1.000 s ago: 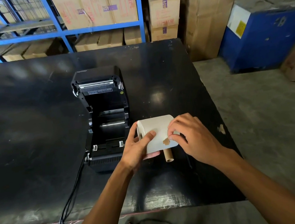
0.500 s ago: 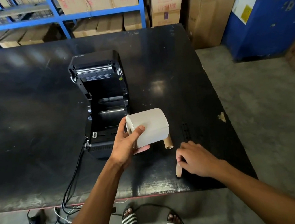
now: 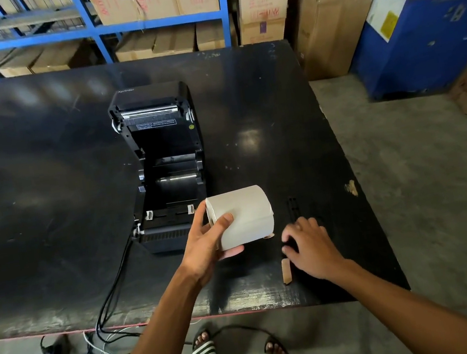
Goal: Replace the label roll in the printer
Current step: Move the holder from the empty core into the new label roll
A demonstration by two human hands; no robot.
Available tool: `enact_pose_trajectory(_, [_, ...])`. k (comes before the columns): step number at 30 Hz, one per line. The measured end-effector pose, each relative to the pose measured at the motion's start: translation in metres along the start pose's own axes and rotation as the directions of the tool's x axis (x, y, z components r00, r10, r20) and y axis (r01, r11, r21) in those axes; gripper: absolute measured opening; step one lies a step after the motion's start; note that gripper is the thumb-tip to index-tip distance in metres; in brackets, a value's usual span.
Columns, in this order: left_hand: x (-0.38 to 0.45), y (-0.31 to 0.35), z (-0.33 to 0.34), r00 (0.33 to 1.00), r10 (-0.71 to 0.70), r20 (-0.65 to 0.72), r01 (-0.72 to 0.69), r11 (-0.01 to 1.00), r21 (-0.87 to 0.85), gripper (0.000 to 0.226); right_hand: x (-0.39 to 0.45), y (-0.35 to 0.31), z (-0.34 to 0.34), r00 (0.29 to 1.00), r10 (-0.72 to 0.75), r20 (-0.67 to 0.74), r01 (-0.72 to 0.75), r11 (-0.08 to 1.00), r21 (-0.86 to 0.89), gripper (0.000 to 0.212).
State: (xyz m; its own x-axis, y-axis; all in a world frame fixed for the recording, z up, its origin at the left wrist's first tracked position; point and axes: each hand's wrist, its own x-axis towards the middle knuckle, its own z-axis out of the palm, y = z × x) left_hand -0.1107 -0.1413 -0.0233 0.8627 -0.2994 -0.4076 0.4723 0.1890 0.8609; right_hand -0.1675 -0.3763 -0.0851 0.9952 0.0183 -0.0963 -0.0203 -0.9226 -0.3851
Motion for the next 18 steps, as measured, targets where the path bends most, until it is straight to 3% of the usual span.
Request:
enact_pose_trajectory(2, [-0.001,-0.003,0.001,1.0,-0.006,-0.012,0.006,1.0,-0.002,0.075,0.005,0.006,-0.003,0.985,0.127,-0.115,-0.118,0.99,0.079,0.018])
enact_pose_trajectory(5, [-0.004,-0.008,0.005,0.999,-0.02,-0.027,0.019,0.999,-0.035,0.066,0.01,0.008,-0.003,0.948,0.316,-0.031,-0.306,0.934,0.187,0.035])
enact_pose_trajectory(8, [-0.006,-0.012,0.008,0.999,-0.03,-0.033,0.028,0.997,-0.07,0.061,0.013,0.006,0.001,0.934,0.354,0.036,-0.354,0.916,0.19,0.042])
enact_pose_trajectory(12, [-0.007,-0.011,0.007,0.998,-0.031,-0.049,0.025,0.993,-0.117,0.054,0.023,0.007,-0.009,0.885,0.463,-0.05,-0.423,0.844,0.329,0.033])
enact_pose_trajectory(15, [-0.005,-0.009,0.004,0.998,-0.025,-0.058,0.014,0.984,-0.175,0.053,0.029,0.005,-0.027,0.788,0.614,-0.034,-0.396,0.548,0.737,0.03])
enact_pose_trajectory(17, [-0.005,-0.006,0.001,0.997,-0.057,-0.057,0.042,0.969,-0.245,0.058,0.028,-0.001,-0.04,0.818,0.574,0.036,-0.256,0.308,0.916,0.03])
enact_pose_trajectory(18, [-0.004,-0.005,0.0,0.996,-0.073,-0.05,0.055,0.956,-0.29,0.061,0.027,-0.004,-0.046,0.854,0.519,0.04,-0.203,0.262,0.943,0.031])
